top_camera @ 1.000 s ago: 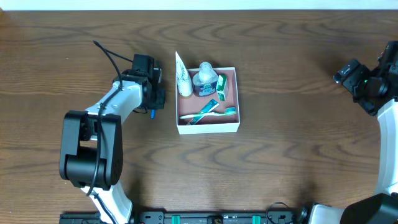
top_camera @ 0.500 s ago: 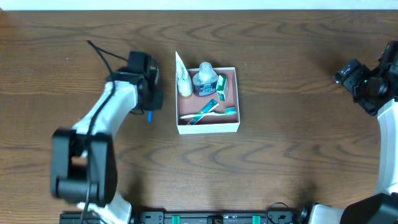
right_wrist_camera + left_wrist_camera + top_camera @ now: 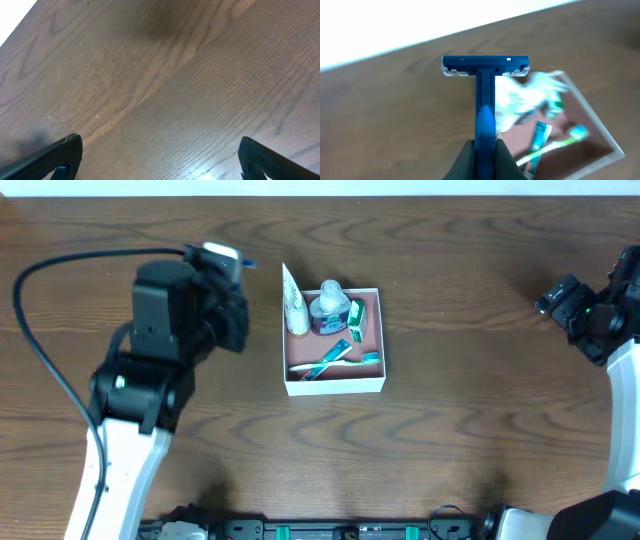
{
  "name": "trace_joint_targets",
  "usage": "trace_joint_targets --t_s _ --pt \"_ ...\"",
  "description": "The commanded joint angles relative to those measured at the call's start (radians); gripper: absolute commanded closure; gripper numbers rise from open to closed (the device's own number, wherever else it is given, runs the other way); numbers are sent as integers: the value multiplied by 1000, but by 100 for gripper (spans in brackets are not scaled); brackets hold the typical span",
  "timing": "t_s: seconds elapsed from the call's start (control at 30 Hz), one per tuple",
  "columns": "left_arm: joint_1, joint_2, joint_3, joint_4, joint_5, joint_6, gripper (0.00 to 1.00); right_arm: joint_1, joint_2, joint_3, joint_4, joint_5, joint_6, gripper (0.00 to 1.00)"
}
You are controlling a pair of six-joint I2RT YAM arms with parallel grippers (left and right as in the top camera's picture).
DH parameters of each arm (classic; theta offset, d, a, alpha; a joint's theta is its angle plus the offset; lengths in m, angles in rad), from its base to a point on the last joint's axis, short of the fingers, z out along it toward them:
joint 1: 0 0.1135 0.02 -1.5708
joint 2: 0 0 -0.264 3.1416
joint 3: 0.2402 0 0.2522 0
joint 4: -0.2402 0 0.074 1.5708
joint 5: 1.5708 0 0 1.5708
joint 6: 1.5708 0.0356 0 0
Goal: Pack container
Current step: 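Lift the blue razor and carry it over the box, then lower the razor into the box and open the left gripper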
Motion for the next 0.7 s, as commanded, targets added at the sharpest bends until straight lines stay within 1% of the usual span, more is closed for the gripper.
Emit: trace_joint_targets --t_s 0.0,0.17,0.2,0.33,0.4,0.47,0.57,0.67 --pt "-80 -24 11 -13 109 230 94 -5 -3 10 -1 6 11 1" --pt "-227 6 7 -50 121 484 94 -5 -3 10 -1 6 11 1" --pt "-253 20 7 -56 121 517 94 -5 -3 10 -1 6 11 1" --pt "-332 103 7 -58 113 589 94 -5 -3 10 -1 6 11 1" --pt "-356 155 7 -57 84 622 94 -5 -3 10 -1 6 11 1" --pt "-375 214 7 -57 30 647 94 -5 -3 10 -1 6 11 1" --pt "-395 299 7 -53 -74 652 94 -5 -3 10 -1 6 11 1" --pt "-404 365 7 -53 -147 708 94 -5 -3 10 -1 6 11 1"
